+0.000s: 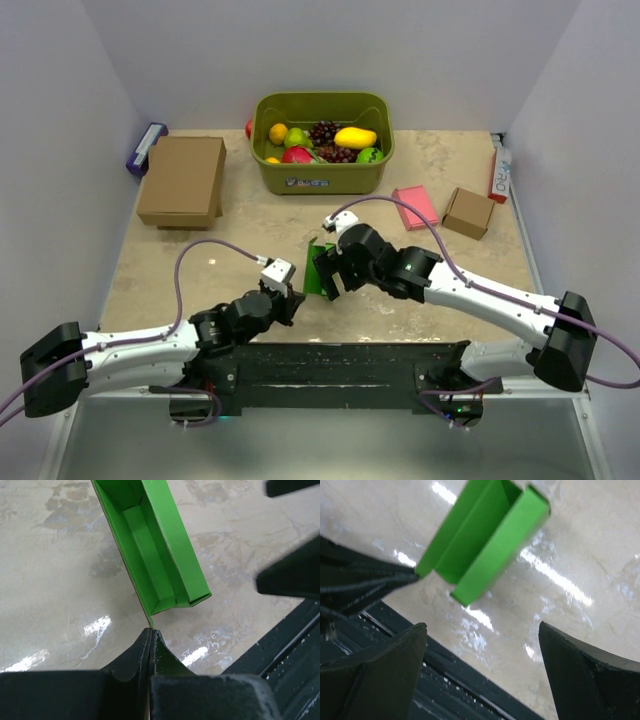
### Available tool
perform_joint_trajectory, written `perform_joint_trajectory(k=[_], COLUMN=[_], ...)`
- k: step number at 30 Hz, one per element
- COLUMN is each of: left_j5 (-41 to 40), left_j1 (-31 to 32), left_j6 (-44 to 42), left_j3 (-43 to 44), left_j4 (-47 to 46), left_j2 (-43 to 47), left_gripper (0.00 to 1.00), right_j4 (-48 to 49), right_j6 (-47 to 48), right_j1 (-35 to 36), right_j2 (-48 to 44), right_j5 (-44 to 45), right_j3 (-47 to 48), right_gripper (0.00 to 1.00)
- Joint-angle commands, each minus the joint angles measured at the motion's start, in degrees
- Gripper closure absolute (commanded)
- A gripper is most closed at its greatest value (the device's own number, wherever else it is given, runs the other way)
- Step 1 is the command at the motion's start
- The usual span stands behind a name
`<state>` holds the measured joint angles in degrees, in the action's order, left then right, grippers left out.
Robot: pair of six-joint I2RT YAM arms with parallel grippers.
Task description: Fold the paper box
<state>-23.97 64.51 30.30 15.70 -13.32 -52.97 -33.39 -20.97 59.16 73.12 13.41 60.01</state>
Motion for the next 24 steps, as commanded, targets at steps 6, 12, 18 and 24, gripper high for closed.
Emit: perform_joint_trajectory(k=[6, 12, 18, 24], left_j5=[8.67, 11.48, 14.12, 20.18], left_j1=[-2.19, -2.72, -4.74, -11.95], left_j6=[-8.15, -12.54, -17.82, -18.18], left_j3=[4.33, 6.53, 8.55, 10.13], left_j4=[2.16, 3.3, 4.0, 3.92], left_j2=[0.32, -1.78, -5.64, -9.77], left_gripper=[1.0, 1.0, 1.0, 1.0], right_j4=[18.26, 17.66, 27.91, 24.09], right_j6=[-0.82, -1.01, 7.8, -5.11], right_j1=[-10.11, -11.69, -15.65, -16.0], right_j2=[0.0, -3.15, -14.48, -13.62], right_j5=[-11.83, -10.77, -14.8, -7.36], right_j3=[-6.65, -7.62, -16.05, -18.35], right_gripper=[0.14, 0.04, 0.01, 0.04])
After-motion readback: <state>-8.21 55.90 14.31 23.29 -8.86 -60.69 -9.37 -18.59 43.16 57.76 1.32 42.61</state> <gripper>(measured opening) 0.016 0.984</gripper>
